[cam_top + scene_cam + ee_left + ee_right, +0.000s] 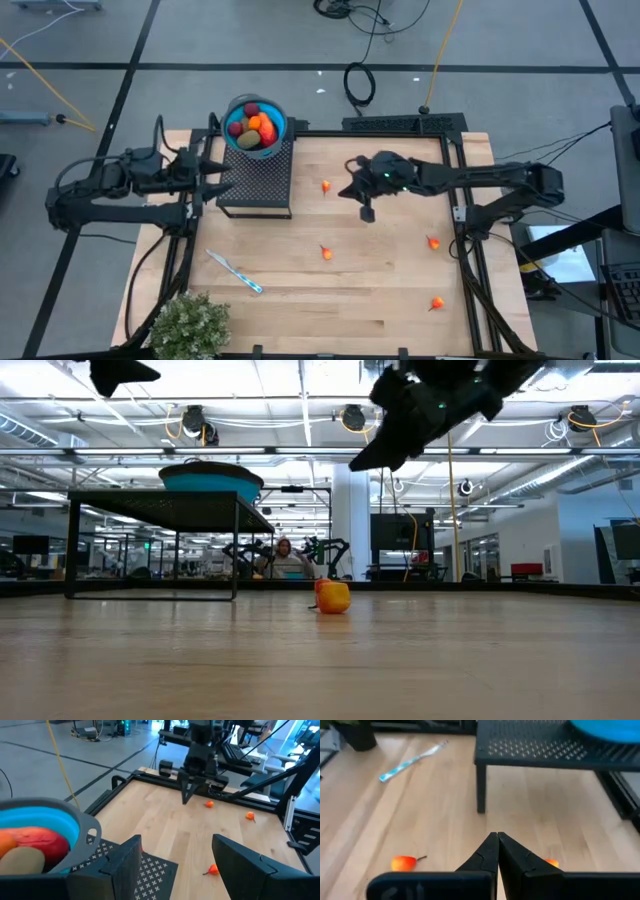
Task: Pick & Place Fruit
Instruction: Put the pear into the blue strainer bowl on the shelf
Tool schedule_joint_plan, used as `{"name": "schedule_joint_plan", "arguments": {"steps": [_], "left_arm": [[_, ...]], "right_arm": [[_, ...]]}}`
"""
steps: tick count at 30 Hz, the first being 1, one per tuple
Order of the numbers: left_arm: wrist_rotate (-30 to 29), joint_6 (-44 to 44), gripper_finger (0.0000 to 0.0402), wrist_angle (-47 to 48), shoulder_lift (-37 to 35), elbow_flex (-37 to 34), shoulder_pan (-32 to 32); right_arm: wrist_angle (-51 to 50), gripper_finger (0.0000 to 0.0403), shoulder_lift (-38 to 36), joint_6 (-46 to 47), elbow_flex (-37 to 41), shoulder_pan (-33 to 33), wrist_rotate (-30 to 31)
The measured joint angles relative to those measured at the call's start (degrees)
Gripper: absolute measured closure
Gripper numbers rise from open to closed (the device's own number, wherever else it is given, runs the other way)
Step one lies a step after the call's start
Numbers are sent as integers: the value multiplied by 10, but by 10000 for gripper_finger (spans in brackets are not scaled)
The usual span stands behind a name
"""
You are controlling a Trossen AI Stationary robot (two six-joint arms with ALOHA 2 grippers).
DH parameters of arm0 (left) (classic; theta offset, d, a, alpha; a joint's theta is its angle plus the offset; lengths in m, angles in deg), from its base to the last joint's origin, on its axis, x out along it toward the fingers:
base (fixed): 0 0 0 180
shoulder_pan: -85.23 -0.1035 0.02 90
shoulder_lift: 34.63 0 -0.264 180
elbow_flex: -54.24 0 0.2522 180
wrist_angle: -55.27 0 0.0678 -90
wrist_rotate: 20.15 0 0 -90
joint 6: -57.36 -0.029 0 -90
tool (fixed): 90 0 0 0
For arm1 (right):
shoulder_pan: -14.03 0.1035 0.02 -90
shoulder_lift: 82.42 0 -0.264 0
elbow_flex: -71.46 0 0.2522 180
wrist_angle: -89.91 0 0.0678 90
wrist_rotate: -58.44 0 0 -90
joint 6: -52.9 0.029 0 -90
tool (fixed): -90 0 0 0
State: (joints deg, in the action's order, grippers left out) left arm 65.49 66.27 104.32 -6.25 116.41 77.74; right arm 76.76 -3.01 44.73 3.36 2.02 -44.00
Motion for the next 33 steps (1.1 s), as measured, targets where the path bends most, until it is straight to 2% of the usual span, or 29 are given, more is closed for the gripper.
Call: {"name": "schedule_joint_plan", "arguments": {"steps": [7, 16, 24, 29, 33], "left_arm": [[4, 9, 158, 0, -52, -38, 0], [18, 6, 158, -1, -75, -45, 0], [20, 8, 158, 1, -75, -45, 0], [19, -3, 158, 0, -75, -45, 0], [14, 1, 158, 0, -75, -45, 0]], "right_arm": [[-145, 403, 73, -64, -101, -17, 1], [-264, 403, 166, -185, -196, -44, 0], [-291, 403, 254, -327, -257, -68, 2], [-312, 403, 305, -366, -306, -77, 3], [-309, 403, 317, -389, -317, -79, 2]]}}
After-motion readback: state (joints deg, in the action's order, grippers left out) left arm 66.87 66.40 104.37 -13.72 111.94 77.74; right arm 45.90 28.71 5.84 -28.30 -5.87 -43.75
